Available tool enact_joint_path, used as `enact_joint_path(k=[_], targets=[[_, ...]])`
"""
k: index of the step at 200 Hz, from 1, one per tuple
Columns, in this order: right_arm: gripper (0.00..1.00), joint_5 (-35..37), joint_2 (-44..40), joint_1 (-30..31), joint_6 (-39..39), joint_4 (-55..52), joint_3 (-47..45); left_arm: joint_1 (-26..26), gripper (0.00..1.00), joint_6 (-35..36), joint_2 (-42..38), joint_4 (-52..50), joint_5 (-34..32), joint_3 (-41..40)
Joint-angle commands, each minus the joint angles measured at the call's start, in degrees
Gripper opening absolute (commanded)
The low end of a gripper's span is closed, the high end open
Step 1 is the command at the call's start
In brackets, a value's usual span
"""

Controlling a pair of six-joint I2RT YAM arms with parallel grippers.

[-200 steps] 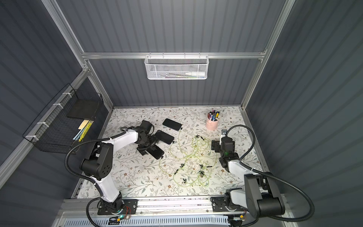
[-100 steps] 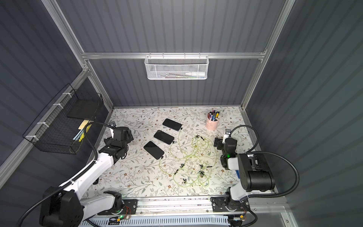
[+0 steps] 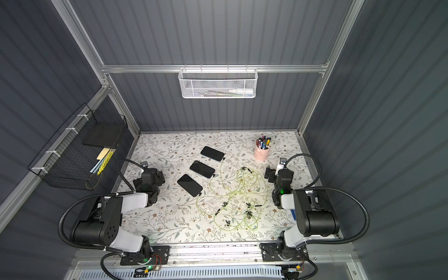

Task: Plug wired earphones into phones
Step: Reset both arms

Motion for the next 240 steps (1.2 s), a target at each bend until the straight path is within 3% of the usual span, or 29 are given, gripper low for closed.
enact_joint_path(k=[1, 30, 195, 209, 217, 227, 240], targets=[[0.99, -0.2, -0.2, 0.2, -0.2, -0.3, 0.9, 0.1, 0.99, 2.1, 1.9, 6.7, 2.0, 1.9], [0.99, -0.1, -0.2, 0.2, -0.2, -0.2, 0.9, 0.3, 1.0, 4.8, 8.2, 12.0, 2.9, 3.6], [0.99, -0.1, -0.2, 0.2, -0.2, -0.3, 1.0, 0.1, 0.99, 6.4, 8.7, 13.6, 7.8, 2.8], [0.99, -0.1, -0.2, 0.2, -0.2, -0.3, 1.0, 0.1, 0.99, 6.9, 9.6, 17.2, 9.4, 1.1], [0.99, -0.2, -0.2, 0.2, -0.2, -0.3, 1.0, 0.1, 0.99, 8.0, 11.8, 26.0, 8.9, -1.3], [0.99, -0.1, -0.2, 0.2, -0.2, -0.2, 1.0, 0.1, 1.0, 6.4, 9.9, 18.6, 9.0, -0.1], [0.99, -0.1, -0.1, 0.2, -0.2, -0.3, 1.0, 0.1, 0.99, 7.7, 11.4, 23.9, 8.6, -0.9]])
